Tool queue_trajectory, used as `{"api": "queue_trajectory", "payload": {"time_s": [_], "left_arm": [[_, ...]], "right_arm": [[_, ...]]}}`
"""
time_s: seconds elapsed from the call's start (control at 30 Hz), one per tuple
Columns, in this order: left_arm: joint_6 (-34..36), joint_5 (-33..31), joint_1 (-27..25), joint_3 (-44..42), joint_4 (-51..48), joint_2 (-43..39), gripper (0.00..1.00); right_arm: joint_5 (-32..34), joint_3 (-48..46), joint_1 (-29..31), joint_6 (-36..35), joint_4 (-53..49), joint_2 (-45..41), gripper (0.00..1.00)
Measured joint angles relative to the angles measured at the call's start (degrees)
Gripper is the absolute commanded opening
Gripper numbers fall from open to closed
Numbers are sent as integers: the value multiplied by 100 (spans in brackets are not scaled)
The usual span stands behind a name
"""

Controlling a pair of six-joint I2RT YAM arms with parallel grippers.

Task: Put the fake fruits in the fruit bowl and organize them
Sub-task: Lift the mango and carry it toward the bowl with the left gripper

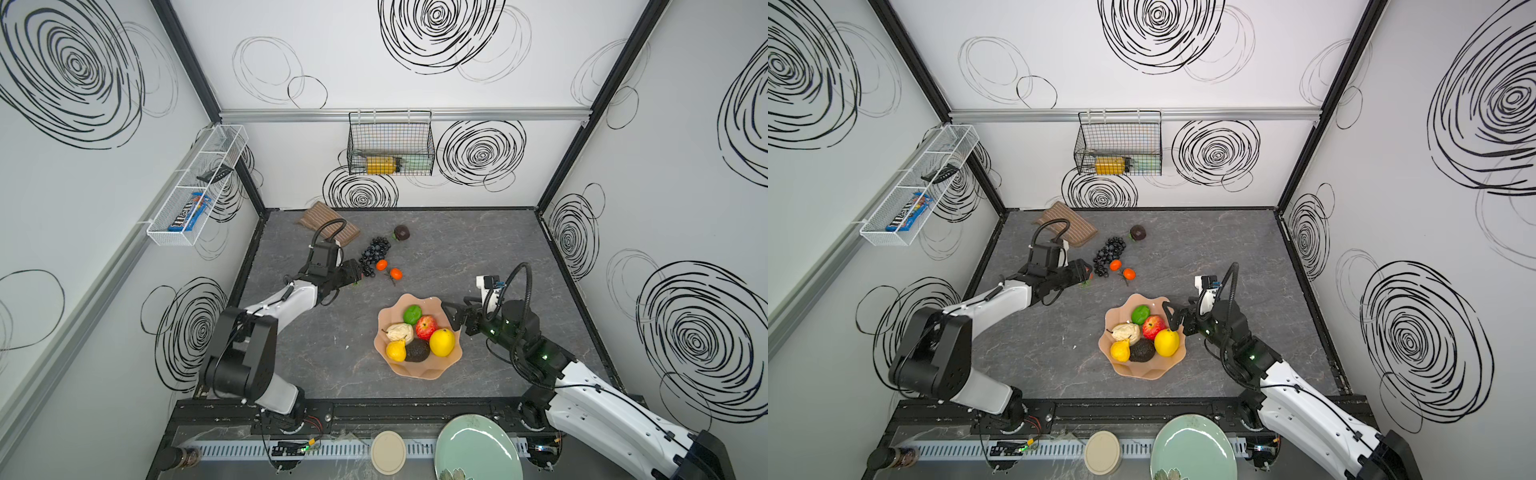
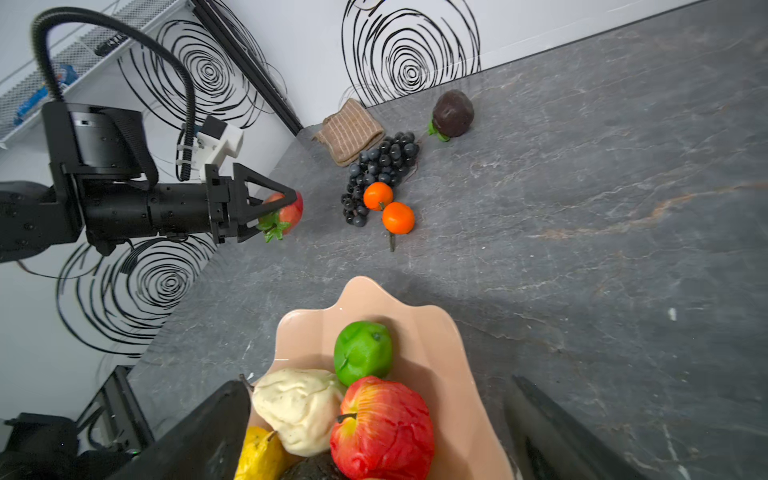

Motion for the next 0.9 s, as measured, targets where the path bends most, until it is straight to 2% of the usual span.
{"api": "queue_trajectory", "payload": {"time_s": [0.13,0.27,0.4,0.5,0.63,0.9], "left_arm": [[-811,20,-341,-662,793,-1023,56],[-1593,-175,-1045,-1056,1414,-1436,56],[-2208,-461,-1788,-1154,1849,-1436,56],[-2492,-632,-2162,-1154,2149,-1355,56],[-2680,-802,-2452,-1154,2339,-1187,56],[-2824,-955,-2863,-1152,2555,-949,56]], "right_arm": [[-304,2,103,522,358,258,93],[-313,39,507,916,619,487,89],[-313,280,1025,1113,898,824,80],[-411,542,1196,1178,1036,1099,72],[-588,756,1226,1272,1141,1349,65],[-820,798,1248,1353,1217,1561,44]]}}
